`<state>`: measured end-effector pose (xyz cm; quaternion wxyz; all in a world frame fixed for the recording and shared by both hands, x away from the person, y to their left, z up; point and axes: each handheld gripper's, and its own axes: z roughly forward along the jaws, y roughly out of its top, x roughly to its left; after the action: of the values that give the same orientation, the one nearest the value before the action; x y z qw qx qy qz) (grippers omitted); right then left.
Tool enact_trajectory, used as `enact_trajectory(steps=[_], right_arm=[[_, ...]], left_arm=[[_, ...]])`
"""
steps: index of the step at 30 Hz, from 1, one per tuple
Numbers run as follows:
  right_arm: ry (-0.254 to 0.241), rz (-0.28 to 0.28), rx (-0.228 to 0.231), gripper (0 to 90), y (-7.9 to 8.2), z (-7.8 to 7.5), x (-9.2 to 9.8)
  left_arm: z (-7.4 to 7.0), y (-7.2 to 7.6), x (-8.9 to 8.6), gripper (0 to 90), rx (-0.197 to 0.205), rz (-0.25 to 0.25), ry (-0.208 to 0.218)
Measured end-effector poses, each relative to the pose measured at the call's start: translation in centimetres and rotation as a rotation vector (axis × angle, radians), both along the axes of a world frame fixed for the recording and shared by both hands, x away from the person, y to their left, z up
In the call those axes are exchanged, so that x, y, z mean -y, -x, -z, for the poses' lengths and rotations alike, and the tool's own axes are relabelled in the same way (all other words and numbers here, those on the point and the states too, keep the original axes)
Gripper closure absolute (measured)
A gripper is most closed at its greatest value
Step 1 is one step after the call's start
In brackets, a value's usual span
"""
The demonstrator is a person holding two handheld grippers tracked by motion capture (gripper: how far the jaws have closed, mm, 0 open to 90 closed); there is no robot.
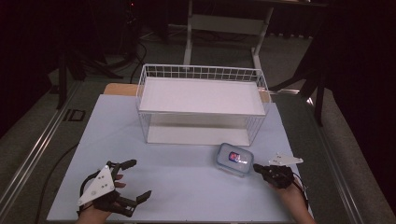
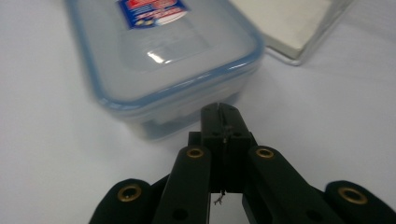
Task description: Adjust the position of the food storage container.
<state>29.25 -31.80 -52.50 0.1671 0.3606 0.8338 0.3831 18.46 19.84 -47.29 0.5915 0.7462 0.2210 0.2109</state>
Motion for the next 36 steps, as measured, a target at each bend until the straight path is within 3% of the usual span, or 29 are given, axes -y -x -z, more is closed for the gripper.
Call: enact_trajectory(steps=[6,12,18,27,31,33,36], right_arm=[[0.007,0.026,0.025,90.0,0.1,-0.5,0.4],[0.037,0.024,0.006,90.0,-0.4,0.1,-0.2],[0.047,-0.001,-0.005,90.0,-1.2,0.4,-1.7],[0.021,-0.022,-0.020,90.0,-3.0,0.5,-4.0],[0.046,-0.035,0.001,90.0,-3.4,0.4,-5.8],[0.026,-0.044,0.000,90.0,-3.6,0.3,-6.4],[0.040,-0.060,0.008,90.0,-3.9,0.4,-7.5]], left_arm=[[0.0,0.0,0.1,1.2,-0.002,-0.001,0.001],[0.1,0.1,0.2,1.2,-0.001,0.006,-0.003],[0.1,0.0,0.1,1.2,-0.008,0.005,0.004],[0.2,0.0,0.2,1.2,-0.012,0.008,0.000],[0.2,0.0,0.2,1.2,-0.011,0.010,-0.001],[0.3,0.0,0.2,1.2,-0.012,0.012,-0.002],[0.2,0.0,0.3,1.2,-0.009,0.015,-0.006]])
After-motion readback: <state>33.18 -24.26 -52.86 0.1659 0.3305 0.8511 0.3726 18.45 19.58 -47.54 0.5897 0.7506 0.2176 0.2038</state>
